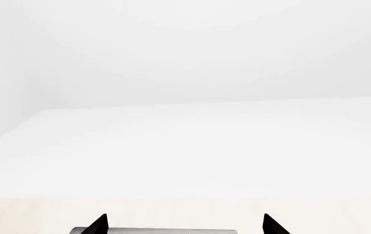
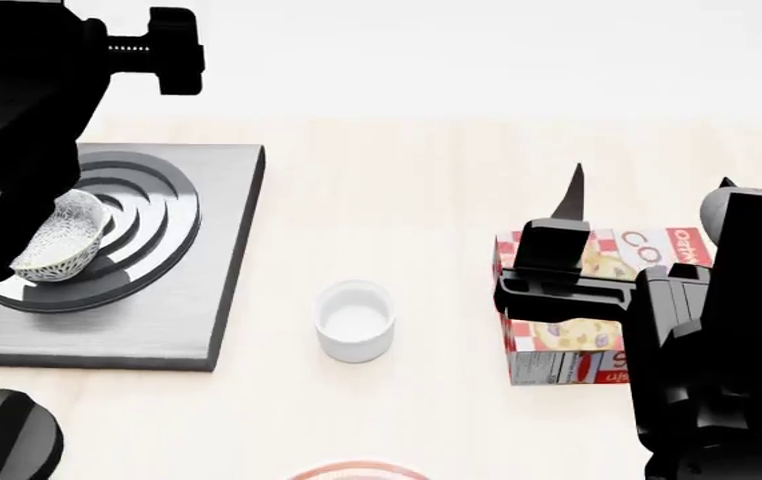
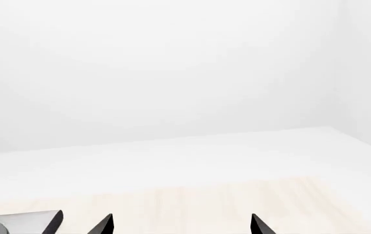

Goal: Pick the akita bowl on the stove and place it on the plate.

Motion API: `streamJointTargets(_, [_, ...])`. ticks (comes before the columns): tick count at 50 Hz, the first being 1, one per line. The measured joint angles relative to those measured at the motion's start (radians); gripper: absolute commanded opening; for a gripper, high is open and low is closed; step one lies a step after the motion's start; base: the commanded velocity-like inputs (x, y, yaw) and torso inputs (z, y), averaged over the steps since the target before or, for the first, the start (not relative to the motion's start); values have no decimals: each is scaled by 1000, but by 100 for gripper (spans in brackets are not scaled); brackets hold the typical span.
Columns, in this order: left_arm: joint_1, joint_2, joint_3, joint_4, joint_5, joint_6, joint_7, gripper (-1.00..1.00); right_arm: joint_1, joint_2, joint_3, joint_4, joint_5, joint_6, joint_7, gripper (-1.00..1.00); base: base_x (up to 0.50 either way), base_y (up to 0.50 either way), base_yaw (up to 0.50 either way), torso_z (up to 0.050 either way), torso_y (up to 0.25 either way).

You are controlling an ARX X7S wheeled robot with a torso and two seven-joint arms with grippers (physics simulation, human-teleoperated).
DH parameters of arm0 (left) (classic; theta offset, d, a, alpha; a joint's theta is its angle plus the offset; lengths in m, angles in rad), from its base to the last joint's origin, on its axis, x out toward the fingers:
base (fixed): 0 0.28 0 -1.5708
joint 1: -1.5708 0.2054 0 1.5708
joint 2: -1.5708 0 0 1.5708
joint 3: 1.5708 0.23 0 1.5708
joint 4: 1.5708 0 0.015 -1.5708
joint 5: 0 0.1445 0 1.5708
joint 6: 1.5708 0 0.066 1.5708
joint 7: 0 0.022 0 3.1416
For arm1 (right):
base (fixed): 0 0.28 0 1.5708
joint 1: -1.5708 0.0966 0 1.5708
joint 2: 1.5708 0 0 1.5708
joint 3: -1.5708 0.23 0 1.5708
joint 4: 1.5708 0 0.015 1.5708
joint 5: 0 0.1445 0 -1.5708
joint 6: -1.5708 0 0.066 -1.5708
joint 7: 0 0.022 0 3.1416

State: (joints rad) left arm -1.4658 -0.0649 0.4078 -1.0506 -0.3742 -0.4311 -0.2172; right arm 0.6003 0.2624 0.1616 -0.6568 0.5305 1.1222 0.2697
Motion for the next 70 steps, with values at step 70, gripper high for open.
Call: streamJointTargets(70, [79,-22,146,66,63,-180,-117,100,-5,18,-11,14,31,-21,25,100,0,0,0,6,-37])
